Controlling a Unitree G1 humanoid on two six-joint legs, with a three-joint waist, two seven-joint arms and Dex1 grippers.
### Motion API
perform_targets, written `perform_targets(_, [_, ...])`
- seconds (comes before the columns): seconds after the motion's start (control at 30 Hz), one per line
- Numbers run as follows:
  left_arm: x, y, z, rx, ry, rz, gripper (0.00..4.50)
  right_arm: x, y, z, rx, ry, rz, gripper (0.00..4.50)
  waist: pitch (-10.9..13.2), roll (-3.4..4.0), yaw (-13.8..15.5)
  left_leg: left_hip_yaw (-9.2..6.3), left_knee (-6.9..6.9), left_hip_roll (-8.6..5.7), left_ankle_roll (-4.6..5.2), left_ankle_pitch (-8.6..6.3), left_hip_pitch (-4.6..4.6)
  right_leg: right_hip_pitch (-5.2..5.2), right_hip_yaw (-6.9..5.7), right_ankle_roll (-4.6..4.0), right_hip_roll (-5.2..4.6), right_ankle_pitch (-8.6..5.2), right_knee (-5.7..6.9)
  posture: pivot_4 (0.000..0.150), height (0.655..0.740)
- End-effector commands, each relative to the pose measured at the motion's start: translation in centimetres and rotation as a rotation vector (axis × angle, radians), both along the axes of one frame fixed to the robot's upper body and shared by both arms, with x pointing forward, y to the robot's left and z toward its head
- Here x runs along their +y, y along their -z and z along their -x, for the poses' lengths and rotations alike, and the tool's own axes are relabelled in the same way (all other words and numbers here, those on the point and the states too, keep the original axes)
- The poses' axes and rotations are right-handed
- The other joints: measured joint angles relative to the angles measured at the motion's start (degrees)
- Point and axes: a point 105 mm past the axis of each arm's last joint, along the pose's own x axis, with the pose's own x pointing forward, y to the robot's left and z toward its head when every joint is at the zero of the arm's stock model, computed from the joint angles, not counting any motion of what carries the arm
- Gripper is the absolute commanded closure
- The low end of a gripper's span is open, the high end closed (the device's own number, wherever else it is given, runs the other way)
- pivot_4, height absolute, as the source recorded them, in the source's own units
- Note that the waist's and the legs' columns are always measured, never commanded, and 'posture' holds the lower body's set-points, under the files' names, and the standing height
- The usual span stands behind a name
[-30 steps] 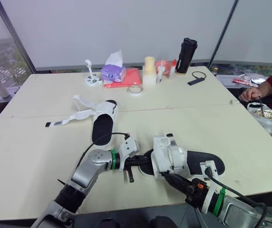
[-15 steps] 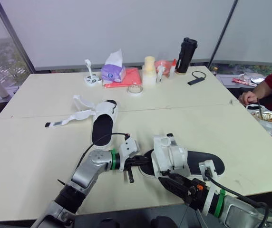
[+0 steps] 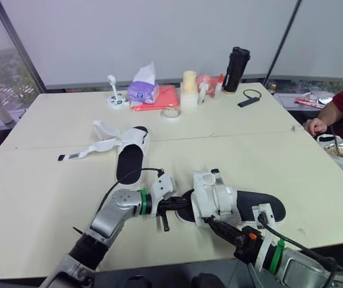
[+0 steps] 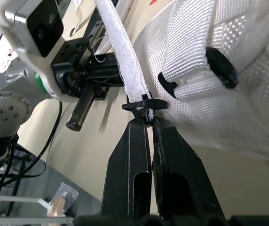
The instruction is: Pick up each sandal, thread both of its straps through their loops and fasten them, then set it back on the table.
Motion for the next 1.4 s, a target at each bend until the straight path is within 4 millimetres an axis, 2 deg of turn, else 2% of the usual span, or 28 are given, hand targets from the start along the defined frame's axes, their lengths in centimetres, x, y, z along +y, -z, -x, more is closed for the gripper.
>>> perform_targets(0.03, [2.6, 5.4, 0.7, 0.15, -0.091, -0.174, 4.5, 0.9, 0.1, 1.7, 0.02, -0.097, 0.005, 4.35, 0.02, -0.01, 0.05, 0.0, -0.01, 0.0, 0.0, 0.0, 0.0, 0.0, -0.01, 0.0, 0.0, 0.0, -0.02, 0.15, 0.74])
perform_targets(0.23, [2.6, 5.4, 0.8, 0.152, -0.094, -0.173, 4.5, 0.3, 1.6, 3.4, 0.078, -0.164, 0.075, 4.35, 0.04, -0.03, 0.16, 0.0, -0.12, -0.02, 0.01, 0.0, 0.03, -0.05, -0.06, 0.01, -0.04, 0.0, -0.09, 0.15, 0.74])
perform_targets(0.37, [2.6, 5.5, 0.9, 0.152, -0.09, -0.173, 4.5, -1.0, 0.8, 2.0, 0.02, -0.087, 0.077, 4.35, 0.05, -0.05, 0.12, 0.0, -0.14, -0.03, 0.01, 0.0, 0.03, -0.07, -0.09, 0.03, -0.03, -0.01, -0.1, 0.15, 0.74])
perform_targets(0.47, [2.5, 5.5, 0.9, 0.152, -0.087, -0.173, 4.5, -1.0, -0.4, 1.4, -0.028, -0.08, 0.046, 3.48, 0.06, -0.06, 0.14, 0.0, -0.14, -0.04, 0.0, 0.0, 0.07, -0.08, -0.1, 0.04, -0.03, -0.02, -0.1, 0.15, 0.74])
perform_targets(0.6, [2.5, 5.6, 0.9, 0.157, -0.089, -0.171, 4.5, -1.0, -1.9, 0.5, -0.079, -0.053, 0.007, 1.45, 0.06, -0.06, 0.19, -0.01, -0.19, -0.06, 0.01, 0.01, 0.1, -0.09, -0.18, 0.11, -0.02, -0.06, -0.1, 0.15, 0.74])
perform_targets(0.7, [2.5, 5.6, 0.9, 0.16, -0.09, -0.17, 4.5, -0.9, -2.1, 0.5, -0.071, -0.07, 0.003, 0.06, 0.07, -0.09, 0.19, -0.02, -0.19, -0.08, 0.02, 0.01, 0.11, -0.09, -0.23, 0.13, -0.02, -0.06, -0.1, 0.15, 0.74])
perform_targets(1.07, [2.4, 5.5, 0.8, 0.158, -0.096, -0.166, 4.5, -0.8, -2.6, -0.4, -0.09, -0.06, 0.001, 0.06, 0.08, -0.12, 0.12, -0.04, -0.16, -0.13, 0.03, 0.02, 0.17, -0.05, -0.3, 0.14, 0.01, -0.05, -0.1, 0.15, 0.74])
perform_targets(1.4, [2.4, 5.5, 0.8, 0.163, -0.097, -0.164, 4.5, 0.5, -3.5, 0.3, -0.1, -0.135, -0.028, 0.06, 0.08, -0.12, 0.11, -0.1, -0.11, -0.13, 0.03, 0.02, 0.16, -0.03, -0.42, 0.16, 0.07, -0.06, -0.1, 0.15, 0.74])
